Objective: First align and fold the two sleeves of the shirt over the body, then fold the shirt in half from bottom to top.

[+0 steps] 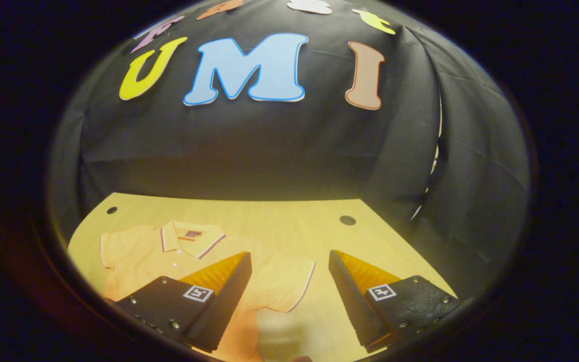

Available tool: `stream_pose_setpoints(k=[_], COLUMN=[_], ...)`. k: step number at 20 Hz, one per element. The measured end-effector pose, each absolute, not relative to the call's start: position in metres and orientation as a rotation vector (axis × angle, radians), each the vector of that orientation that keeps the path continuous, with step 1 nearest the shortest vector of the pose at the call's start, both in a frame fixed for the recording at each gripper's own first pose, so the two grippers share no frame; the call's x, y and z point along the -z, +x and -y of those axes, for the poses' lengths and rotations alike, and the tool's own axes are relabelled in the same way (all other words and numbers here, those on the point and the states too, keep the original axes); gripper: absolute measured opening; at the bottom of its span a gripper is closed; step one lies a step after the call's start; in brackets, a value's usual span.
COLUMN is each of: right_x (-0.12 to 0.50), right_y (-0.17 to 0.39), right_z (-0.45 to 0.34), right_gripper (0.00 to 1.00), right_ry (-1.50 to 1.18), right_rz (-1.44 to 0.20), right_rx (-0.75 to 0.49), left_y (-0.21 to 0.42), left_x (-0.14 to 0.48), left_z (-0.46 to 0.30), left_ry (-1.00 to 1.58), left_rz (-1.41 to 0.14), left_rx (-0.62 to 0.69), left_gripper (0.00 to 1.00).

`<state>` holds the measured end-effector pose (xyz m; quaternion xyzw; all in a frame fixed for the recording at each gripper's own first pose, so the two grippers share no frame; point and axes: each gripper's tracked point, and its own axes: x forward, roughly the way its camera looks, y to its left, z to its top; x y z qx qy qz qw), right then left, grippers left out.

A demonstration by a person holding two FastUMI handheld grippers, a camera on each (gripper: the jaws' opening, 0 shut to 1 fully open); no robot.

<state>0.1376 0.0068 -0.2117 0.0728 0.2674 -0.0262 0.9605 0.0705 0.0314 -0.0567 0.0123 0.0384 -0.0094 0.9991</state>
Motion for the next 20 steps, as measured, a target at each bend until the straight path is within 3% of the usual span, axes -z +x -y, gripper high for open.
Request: stream_pose_setpoints(k=[11,20], right_x=[0.335,0.362], right_y=[0.177,0.179], right_z=[-0.001,-0.004], right_gripper=[0.96,0.96], right_ry=[0.240,0.261], right_rz=[-0.849,-0.912], right_rx=[0.112,0.084], left_y=[0.050,0.045], left_x=[0.064,0.064], left_z=[-0.055,-0.061], left_ry=[0.011,0.019], left_rz=[-0.106,-0.109], left_rx=[-0.038,-0.080], left_gripper=[0.98,0.98])
